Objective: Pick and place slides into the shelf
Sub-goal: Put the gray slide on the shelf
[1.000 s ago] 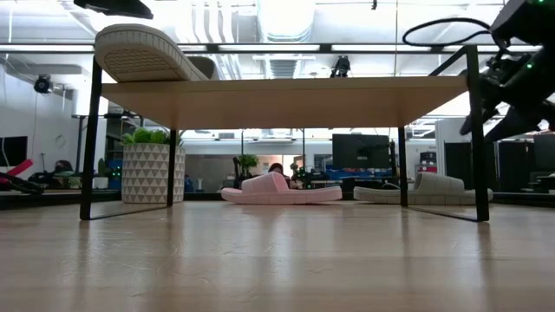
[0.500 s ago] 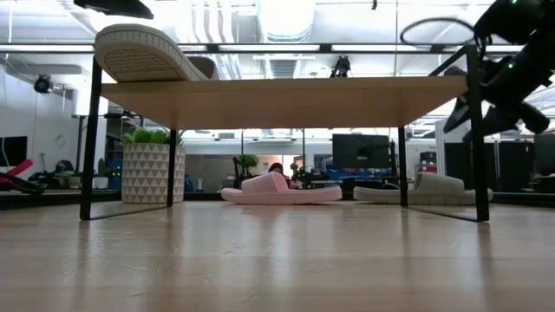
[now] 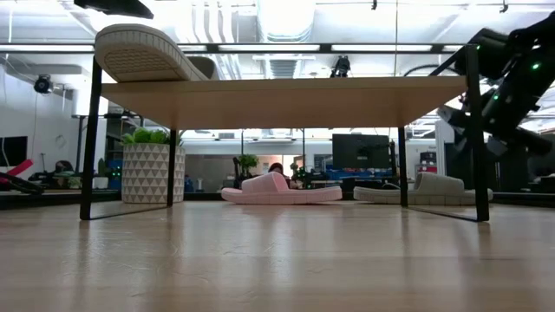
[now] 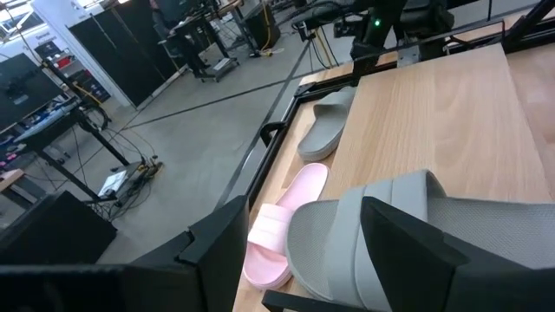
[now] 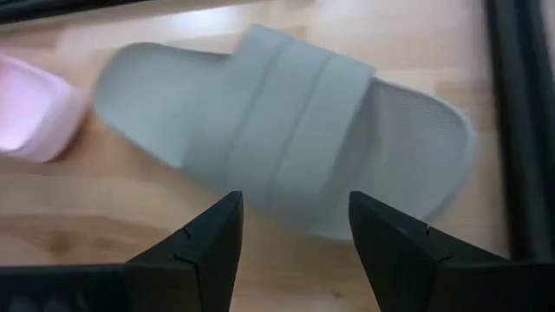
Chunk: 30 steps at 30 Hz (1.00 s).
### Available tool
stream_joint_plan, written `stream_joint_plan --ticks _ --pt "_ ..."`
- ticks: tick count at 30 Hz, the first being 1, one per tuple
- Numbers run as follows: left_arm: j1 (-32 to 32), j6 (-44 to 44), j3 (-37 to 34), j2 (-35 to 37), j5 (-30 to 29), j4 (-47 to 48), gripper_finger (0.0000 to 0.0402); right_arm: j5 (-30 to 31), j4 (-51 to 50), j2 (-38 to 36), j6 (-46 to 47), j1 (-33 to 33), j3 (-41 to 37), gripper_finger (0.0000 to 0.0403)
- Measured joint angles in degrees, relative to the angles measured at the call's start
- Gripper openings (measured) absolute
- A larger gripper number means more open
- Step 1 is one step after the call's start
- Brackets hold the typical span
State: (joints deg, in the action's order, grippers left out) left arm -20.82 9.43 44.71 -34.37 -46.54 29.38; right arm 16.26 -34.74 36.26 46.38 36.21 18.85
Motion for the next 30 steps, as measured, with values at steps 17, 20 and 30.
stream_joint_plan --ticks 17,20,30 --pt "0.0 0.0 0.0 -0.6 0.0 0.0 0.0208 -0.1 13.9 17.2 -3.0 4.4 -0.1 0.0201" --pt "0.0 -0.1 0.0 -1.1 0.0 0.0 0.0208 -0.3 13.8 17.7 -3.6 4.5 -0.1 0.0201" --pt "0.0 -0.1 0.0 -3.1 0.0 0.0 0.0208 -0.3 11.9 15.9 -5.4 4.5 -0.5 0.0201"
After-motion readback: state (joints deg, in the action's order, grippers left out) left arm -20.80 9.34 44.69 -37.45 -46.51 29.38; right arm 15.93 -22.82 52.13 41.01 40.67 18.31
